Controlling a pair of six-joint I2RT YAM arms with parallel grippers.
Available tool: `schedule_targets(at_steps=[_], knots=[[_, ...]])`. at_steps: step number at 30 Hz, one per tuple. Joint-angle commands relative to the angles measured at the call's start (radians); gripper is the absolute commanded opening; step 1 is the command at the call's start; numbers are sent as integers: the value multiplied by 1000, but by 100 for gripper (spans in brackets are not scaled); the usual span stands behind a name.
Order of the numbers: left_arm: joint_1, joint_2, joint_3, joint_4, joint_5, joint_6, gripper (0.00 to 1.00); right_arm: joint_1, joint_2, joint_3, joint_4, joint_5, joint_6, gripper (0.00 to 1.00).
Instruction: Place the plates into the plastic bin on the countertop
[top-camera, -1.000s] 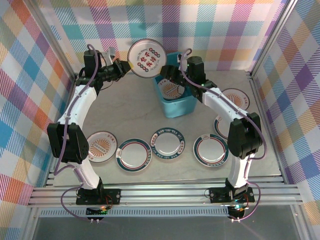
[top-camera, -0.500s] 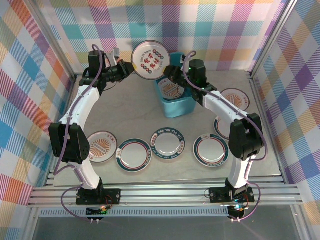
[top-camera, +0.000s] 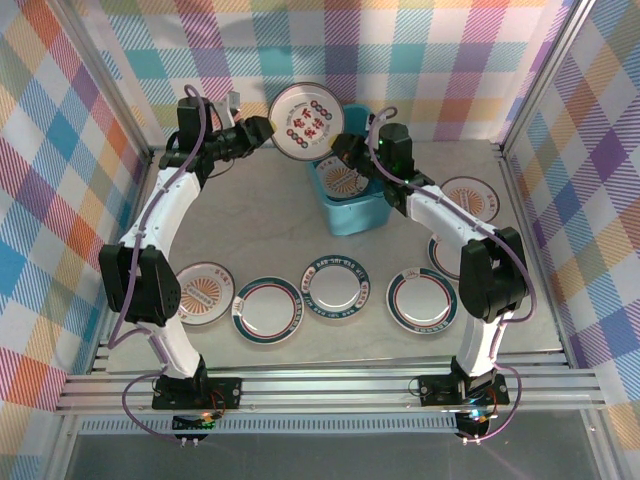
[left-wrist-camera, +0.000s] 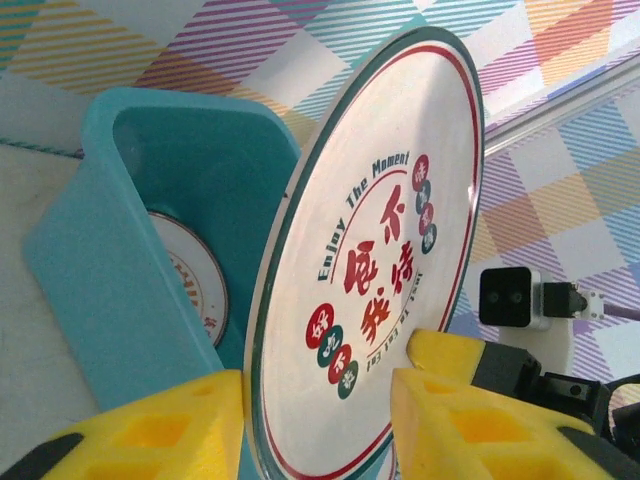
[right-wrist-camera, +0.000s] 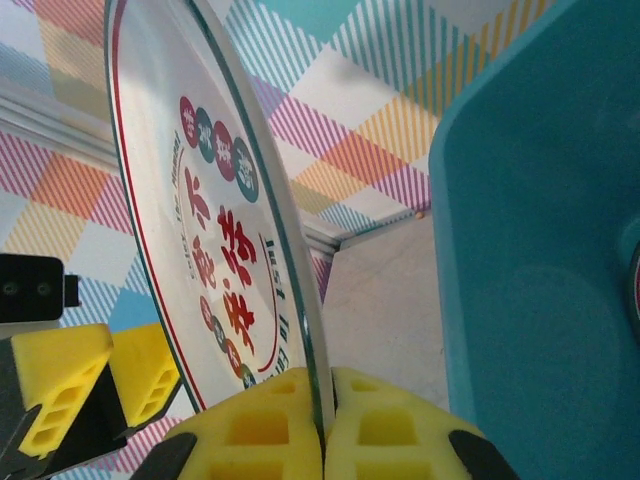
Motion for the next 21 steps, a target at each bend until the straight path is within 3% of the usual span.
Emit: schedule_targets(at_steps=[1,5,12,21], knots=[[-4,-5,56,28,4,41,51,-15,-56,-45,91,96,21,0],[36,-11,49,9,-19,57,56,-28,-68,-106,143,174,81,0],[99,13,31,36,-56,49,57,-27,-78,-119,99,321,103,0],[133,83,-128,243,-148,-22,57,-17,-63,-48,-203,453,236,0]])
